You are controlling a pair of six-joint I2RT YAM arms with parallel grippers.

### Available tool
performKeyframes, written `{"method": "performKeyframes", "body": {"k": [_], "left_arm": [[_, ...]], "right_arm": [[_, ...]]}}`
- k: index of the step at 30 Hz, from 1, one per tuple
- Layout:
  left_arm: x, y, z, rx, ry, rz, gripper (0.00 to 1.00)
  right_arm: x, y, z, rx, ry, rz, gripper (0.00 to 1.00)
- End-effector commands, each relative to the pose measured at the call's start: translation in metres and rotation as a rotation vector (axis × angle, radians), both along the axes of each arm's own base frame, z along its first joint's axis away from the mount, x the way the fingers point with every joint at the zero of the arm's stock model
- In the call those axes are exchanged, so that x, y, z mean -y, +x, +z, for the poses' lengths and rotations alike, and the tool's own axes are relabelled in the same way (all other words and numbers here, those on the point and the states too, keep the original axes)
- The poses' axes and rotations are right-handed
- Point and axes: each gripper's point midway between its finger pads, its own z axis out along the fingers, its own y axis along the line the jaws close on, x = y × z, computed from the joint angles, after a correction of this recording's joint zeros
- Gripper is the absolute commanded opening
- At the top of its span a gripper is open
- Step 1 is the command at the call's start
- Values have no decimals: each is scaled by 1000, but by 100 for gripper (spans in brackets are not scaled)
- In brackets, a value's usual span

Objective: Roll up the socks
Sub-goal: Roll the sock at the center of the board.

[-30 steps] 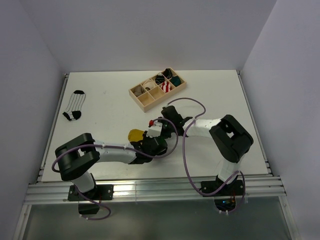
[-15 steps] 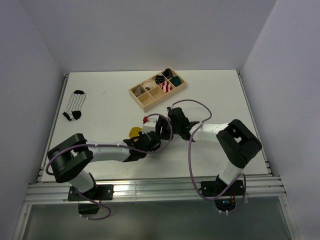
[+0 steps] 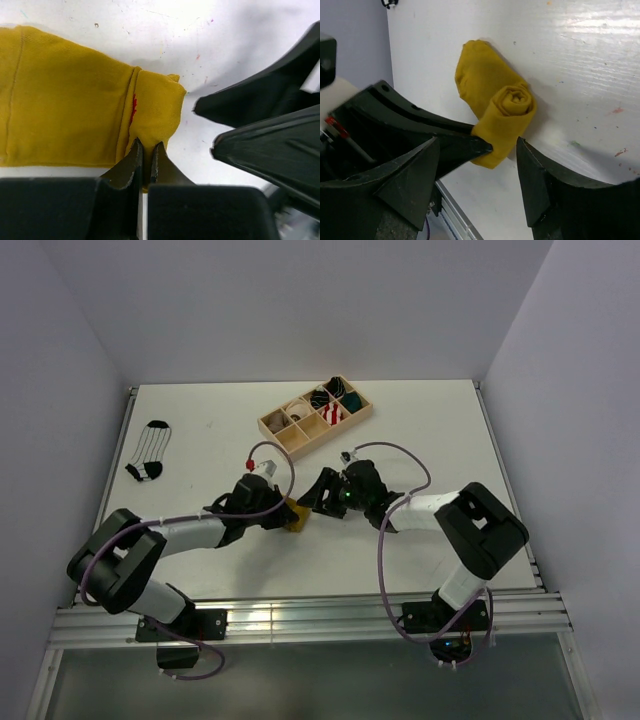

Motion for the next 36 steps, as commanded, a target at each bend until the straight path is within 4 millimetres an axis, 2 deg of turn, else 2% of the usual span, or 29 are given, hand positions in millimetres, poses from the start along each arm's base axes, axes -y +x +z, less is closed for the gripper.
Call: {"method": "performKeyframes", "body": {"k": [1, 3, 7, 11, 17, 21, 22, 23, 25, 26, 28, 29, 31, 34, 35, 36], "left_arm": [[10, -9, 12, -120, -194, -82, 1], [9, -4, 13, -140, -239, -77, 1], [1, 0, -2, -204, -252, -56, 1], [-1, -2, -11, -245, -264, -43, 1], [-7, -5, -24, -306, -309, -8, 1], [-5, -9, -31, -337, -329, -14, 1], [-6, -9, -31, -333, -331, -11, 1], [-6, -10, -32, -336, -327, -12, 4], [-8, -8, -32, -319, -304, -11, 5], [-11, -10, -34, -333, -286, -4, 7], [-15, -7, -32, -304, -258, 6, 10], [-18, -9, -34, -308, -235, 8, 18], [-23, -4, -27, -266, -210, 31, 33], [-29, -2, -13, -200, -145, 49, 46], [-36, 6, -13, -147, -81, 86, 55], [-31, 2, -2, -117, -48, 73, 58]], "right_arm": [[-4, 4, -4, 1, 46, -17, 70], [-5, 7, -10, -4, 40, -23, 70], [-6, 10, -20, -10, 31, -32, 69], [-9, 14, -27, -19, 29, -35, 68], [-12, 16, -39, -42, 23, -29, 62], [-14, 16, -42, -39, 20, -17, 52], [-13, 15, -42, -39, 17, -15, 48], [-14, 16, -41, -30, 17, -10, 39], [-14, 16, -37, -17, 19, -3, 32], [-14, 16, -37, -15, 14, 0, 23], [-13, 15, -34, -10, 7, 7, 13], [-13, 15, -31, -4, 5, 10, 5], [-9, 14, -35, -15, -39, 13, 0], [-2, 11, -41, -47, -117, 17, 0], [1, 11, -41, -51, -134, 9, 0], [2, 10, -41, -61, -146, 9, 0]]}}
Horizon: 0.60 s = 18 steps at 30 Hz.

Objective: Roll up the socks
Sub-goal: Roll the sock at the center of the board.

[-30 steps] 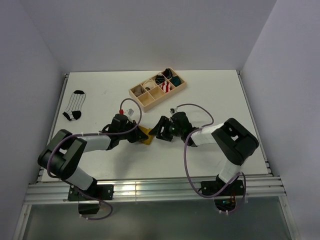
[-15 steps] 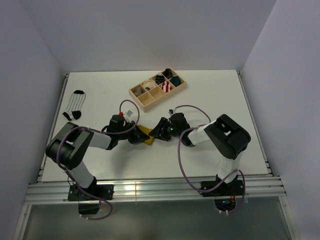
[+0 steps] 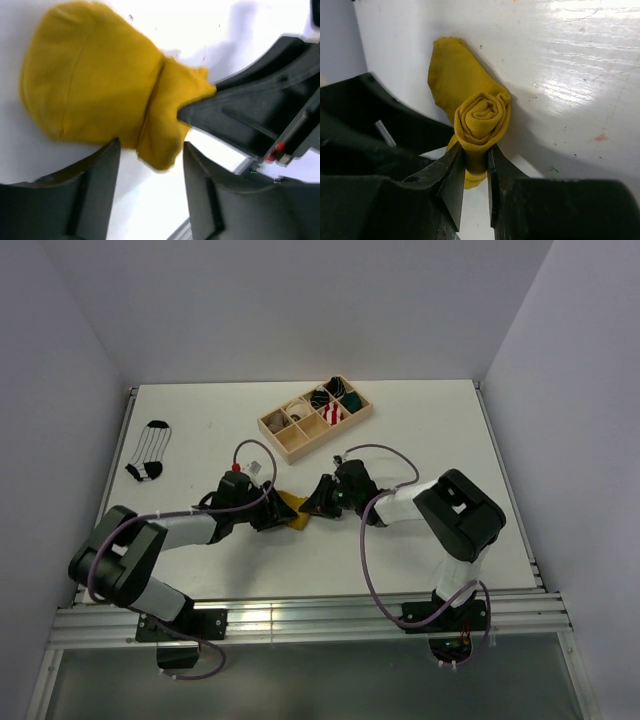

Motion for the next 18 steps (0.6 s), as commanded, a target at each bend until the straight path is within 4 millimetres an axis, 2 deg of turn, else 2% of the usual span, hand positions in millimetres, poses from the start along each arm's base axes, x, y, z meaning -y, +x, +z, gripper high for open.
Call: {"method": "performKeyframes", "body": {"k": [1, 2, 3, 4, 8, 11, 12, 14, 15, 17, 18], "left_arm": [[-14, 1, 7, 105, 214, 46, 61], [-21, 8, 10, 161, 289, 91, 65], [-9, 4, 24, 223, 309, 74, 66], [-11, 1, 25, 244, 358, 82, 67], [-1, -1, 49, 420, 483, 109, 67], [14, -3, 65, 526, 546, 109, 65], [22, -8, 59, 542, 578, 80, 65], [25, -7, 58, 580, 637, 73, 63], [31, -10, 51, 581, 680, 47, 63], [36, -7, 53, 610, 727, 49, 61], [41, -9, 46, 615, 754, 32, 61]], "right_arm": [[14, 0, -1, -12, -119, -8, 0], [16, 0, 0, -18, -127, -11, 0], [17, 0, 0, -21, -139, -12, 0], [19, -2, -2, -37, -163, -7, 0], [24, -4, -3, -60, -229, -8, 0], [24, -6, -3, -82, -250, 3, 0], [23, -5, -2, -84, -250, 4, 0], [24, -6, -3, -99, -267, 10, 0], [24, -6, -3, -100, -274, 14, 0], [25, -7, -4, -108, -288, 19, 0], [25, -7, -4, -108, -290, 20, 0]]}}
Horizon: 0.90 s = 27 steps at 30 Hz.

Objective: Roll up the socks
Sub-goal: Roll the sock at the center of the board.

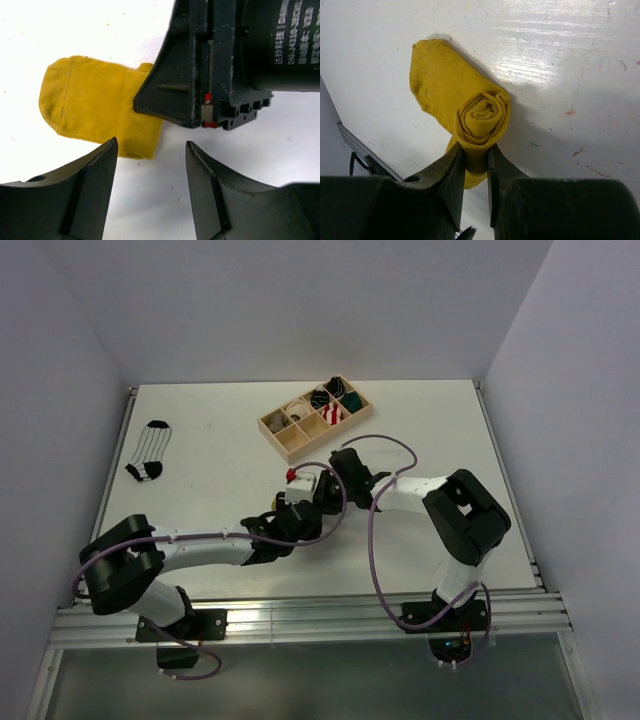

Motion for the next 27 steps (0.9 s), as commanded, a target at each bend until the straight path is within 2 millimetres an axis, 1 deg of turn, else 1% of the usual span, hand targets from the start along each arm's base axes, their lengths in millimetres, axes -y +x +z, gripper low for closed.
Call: {"method": "performKeyframes", "body": {"k": [1, 2, 3, 5, 6, 11, 12, 13, 14, 15, 16, 18, 19, 20, 21, 22, 23, 24, 25, 26, 27], "left_arm": [[-3, 12, 4, 103, 146, 43, 60], [0, 13, 5, 115, 157, 40, 59], [2, 13, -2, 113, 180, 38, 58], [2, 15, -4, 122, 202, 45, 56], [1, 15, -10, 117, 223, 46, 55], [4, 14, -24, 97, 248, 31, 46], [4, 13, -32, 85, 262, 25, 44], [2, 12, -36, 75, 282, 27, 41], [4, 13, -38, 69, 275, 35, 37], [3, 11, -45, 56, 290, 34, 32], [3, 11, -47, 48, 291, 33, 24], [2, 9, -50, 40, 286, 34, 17], [4, 9, -51, 32, 277, 32, 10], [2, 8, -52, 23, 275, 32, 7], [1, 9, -50, 19, 261, 36, 4], [3, 7, -51, 1, 245, 23, 1], [2, 6, -53, -12, 225, 21, 1], [0, 8, -47, -18, 192, 23, 1], [6, 3, -47, -52, 151, -11, 1], [3, 0, -50, -74, 134, -19, 1], [6, 5, -39, -75, 72, -19, 1]], "right_arm": [[10, -5, -5, -18, -82, 11, 0], [9, -6, -5, -21, -78, 15, 0], [9, -7, -6, -25, -77, 16, 0], [8, -7, -5, -24, -69, 23, 0], [7, -8, -5, -28, -65, 25, 0], [4, -9, -5, -31, -49, 34, 0], [3, -9, -4, -30, -44, 37, 0], [2, -9, -4, -30, -42, 39, 0], [2, -9, -4, -31, -41, 40, 0], [2, -10, -5, -34, -40, 42, 0], [-1, -11, -3, -34, -19, 48, 0], [-1, -14, -4, -44, -2, 52, 2], [-6, -12, 3, -26, 34, 55, 6], [-8, -12, 5, -21, 54, 54, 8], [-6, -15, 4, -23, 65, 52, 13], [-11, -12, 15, 3, 112, 50, 21], [-12, -11, 19, 16, 135, 48, 25], [-9, -12, 18, 11, 151, 34, 29], [-11, -7, 32, 54, 193, 30, 37], [-10, -6, 35, 68, 209, 23, 41], [-7, -3, 38, 84, 231, 3, 45]]}}
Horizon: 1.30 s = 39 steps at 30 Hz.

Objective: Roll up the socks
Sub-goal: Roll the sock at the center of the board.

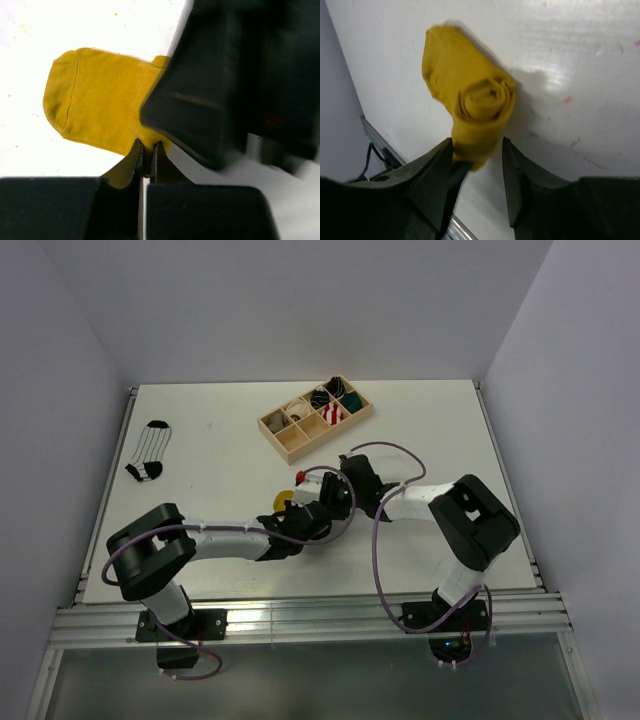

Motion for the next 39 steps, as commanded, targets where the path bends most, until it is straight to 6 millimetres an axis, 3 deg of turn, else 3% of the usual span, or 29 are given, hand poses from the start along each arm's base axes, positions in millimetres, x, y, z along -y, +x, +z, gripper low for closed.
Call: {"method": "performKeyframes", "body": {"k": [1, 5, 6, 13, 20, 30, 32, 37, 39], "left_arm": [[7, -9, 1, -116, -162, -48, 1], [14, -21, 15, -236, -352, -132, 1], [8, -14, 18, -250, -390, -118, 1], [1, -7, 31, -411, -630, -167, 1], [-10, 6, 14, -565, -738, -136, 1], [-17, 2, -20, -696, -792, -75, 1], [-17, 2, -25, -707, -784, -65, 1], [-22, 6, -27, -694, -744, -46, 2], [-29, 10, -28, -662, -709, -23, 10]], "right_arm": [[-7, 3, 43, 94, 156, 0, 53], [6, 12, 56, 160, 204, -72, 67], [8, 12, 56, 174, 207, -88, 69], [8, 15, 42, 155, 232, -118, 70], [2, 19, 23, 121, 213, -123, 70], [-1, 23, -4, 87, 165, -120, 66], [-2, 26, -4, 93, 162, -113, 63], [0, 26, -11, 89, 123, -108, 31], [2, 25, -11, 91, 101, -99, 17]]}}
